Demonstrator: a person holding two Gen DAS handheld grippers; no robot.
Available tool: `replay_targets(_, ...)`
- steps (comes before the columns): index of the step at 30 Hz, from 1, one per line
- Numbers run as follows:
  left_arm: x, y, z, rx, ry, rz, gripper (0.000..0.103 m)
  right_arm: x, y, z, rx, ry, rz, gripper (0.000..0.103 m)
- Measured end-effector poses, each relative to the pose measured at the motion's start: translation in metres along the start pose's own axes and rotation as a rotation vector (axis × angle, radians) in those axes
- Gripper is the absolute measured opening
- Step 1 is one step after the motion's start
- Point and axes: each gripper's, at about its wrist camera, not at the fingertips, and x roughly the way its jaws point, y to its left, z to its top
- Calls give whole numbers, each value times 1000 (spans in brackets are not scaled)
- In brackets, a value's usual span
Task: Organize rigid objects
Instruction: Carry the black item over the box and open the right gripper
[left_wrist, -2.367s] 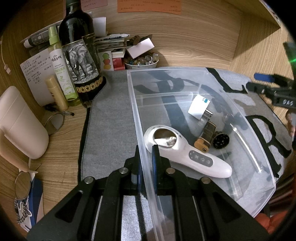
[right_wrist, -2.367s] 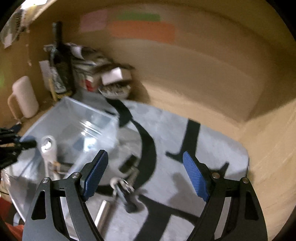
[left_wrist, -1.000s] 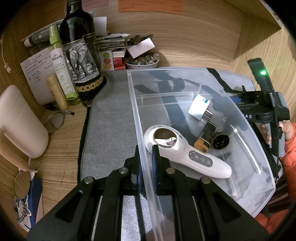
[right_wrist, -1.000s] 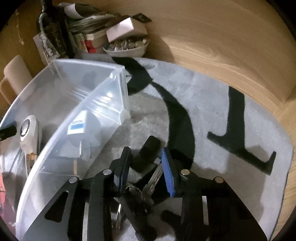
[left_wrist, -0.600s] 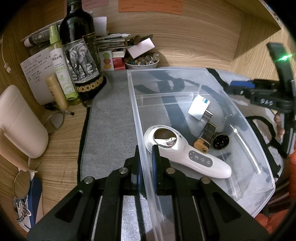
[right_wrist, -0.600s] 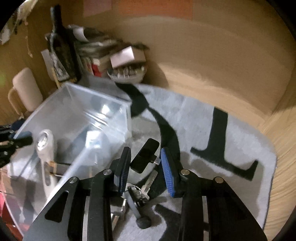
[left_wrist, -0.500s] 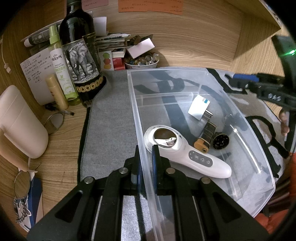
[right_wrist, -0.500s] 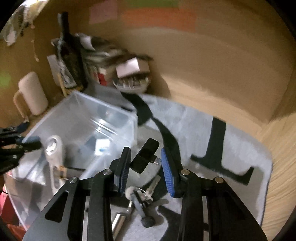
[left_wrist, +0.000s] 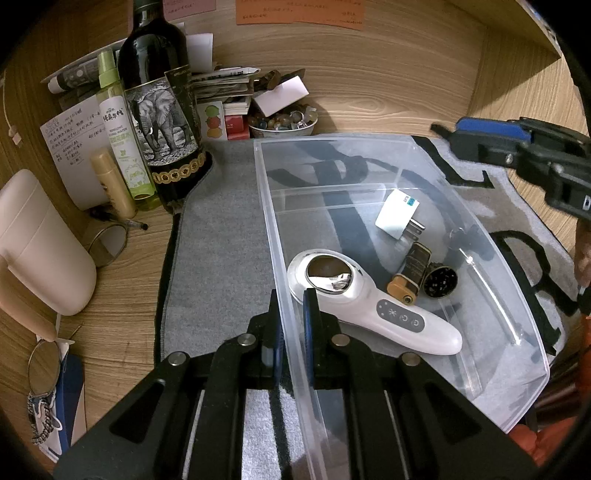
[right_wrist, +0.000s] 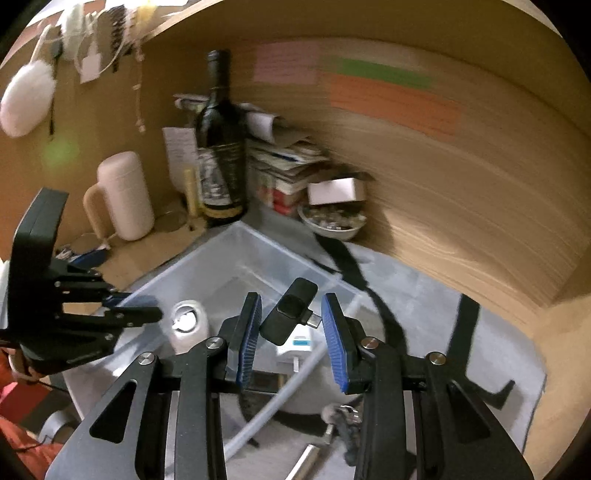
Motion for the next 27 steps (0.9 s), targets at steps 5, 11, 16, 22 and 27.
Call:
replay_targets(5,0,0,0,-1,0,0,8,18,15,-2,-21,27,39,31)
replay_targets(11,0,0,0,0,0,0,8,43,34,-5,-41,76,78,31)
replay_targets(16,0,0,0,-2,0,-1,8,61,40,-6,-49,130,101,31)
replay_targets(22,1,0,0,1,0,-1,8,70,38,-7,-42,182,88,33)
replay_targets(27,1,0,1,1,0,-1,8,62,34,-6,-39,151,57,52)
